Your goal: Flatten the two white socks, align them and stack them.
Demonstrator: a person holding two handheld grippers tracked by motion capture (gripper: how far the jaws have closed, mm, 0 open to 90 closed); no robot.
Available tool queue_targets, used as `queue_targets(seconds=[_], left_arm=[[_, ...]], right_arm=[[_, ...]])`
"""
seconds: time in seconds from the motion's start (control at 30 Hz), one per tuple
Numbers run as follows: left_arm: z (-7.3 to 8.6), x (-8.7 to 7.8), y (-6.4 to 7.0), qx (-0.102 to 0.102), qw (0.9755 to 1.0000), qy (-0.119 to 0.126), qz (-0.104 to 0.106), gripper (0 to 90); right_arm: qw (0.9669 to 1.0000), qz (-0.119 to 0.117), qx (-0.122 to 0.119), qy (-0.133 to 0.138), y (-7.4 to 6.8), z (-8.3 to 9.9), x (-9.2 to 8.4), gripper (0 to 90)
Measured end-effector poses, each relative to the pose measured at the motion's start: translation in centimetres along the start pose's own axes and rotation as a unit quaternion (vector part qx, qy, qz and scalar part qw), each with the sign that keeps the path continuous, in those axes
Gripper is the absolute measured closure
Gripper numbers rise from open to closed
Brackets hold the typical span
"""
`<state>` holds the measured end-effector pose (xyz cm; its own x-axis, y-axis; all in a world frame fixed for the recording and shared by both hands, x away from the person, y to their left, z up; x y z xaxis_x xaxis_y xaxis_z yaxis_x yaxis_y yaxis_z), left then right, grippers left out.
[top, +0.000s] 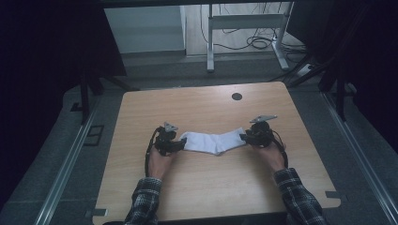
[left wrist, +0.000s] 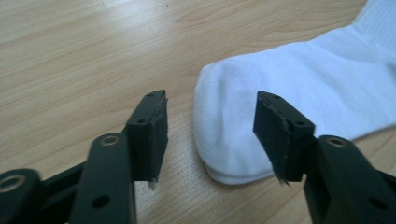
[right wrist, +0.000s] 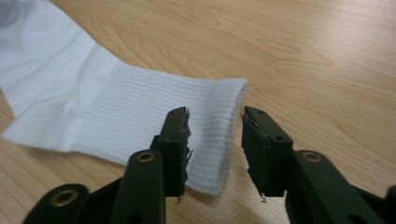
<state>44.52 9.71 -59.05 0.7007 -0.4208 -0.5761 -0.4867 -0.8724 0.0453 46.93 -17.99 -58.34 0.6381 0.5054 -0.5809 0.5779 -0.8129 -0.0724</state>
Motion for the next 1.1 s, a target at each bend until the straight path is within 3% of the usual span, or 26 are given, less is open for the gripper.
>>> queue_targets(seconds=[0.27, 0.37, 0.9, 1.1], left_arm=[[0.2, -0.9, 0.4, -0.004, 0.9999, 0.002, 0.014, 30.5], [0.6, -1.9, 0.7, -0.015, 0.9995, 0.009, 0.026, 26.8], [1.8, -4.6, 0.9, -0.023, 0.9983, 0.02, 0.049, 22.6], [2.0, -6.0, 1.9, -0.018, 0.9977, 0.02, 0.063, 21.5]], right_arm=[[0.9998, -0.009, -0.013, 0.01, -0.5, -0.1, -1.0, 45.0], [0.9996, -0.016, -0.02, 0.012, -0.9, -0.1, -1.4, 39.8], [0.9981, -0.04, -0.044, 0.016, -2.5, 0.6, -3.1, 28.0], [0.9975, -0.047, -0.048, 0.021, -2.9, 0.7, -4.4, 26.2]])
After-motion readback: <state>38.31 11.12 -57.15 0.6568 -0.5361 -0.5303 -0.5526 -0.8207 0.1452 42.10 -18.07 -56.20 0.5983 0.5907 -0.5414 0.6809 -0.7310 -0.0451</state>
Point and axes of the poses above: each handheld gripper's, and its own axes: x roughly forward along the jaws, z roughly out of its underside, y roughly to its right, the point moved 10 cm from there along x, roughly forward along the jaws, and after that the axes turned 9 degrees about y, right-handed, at the moved point
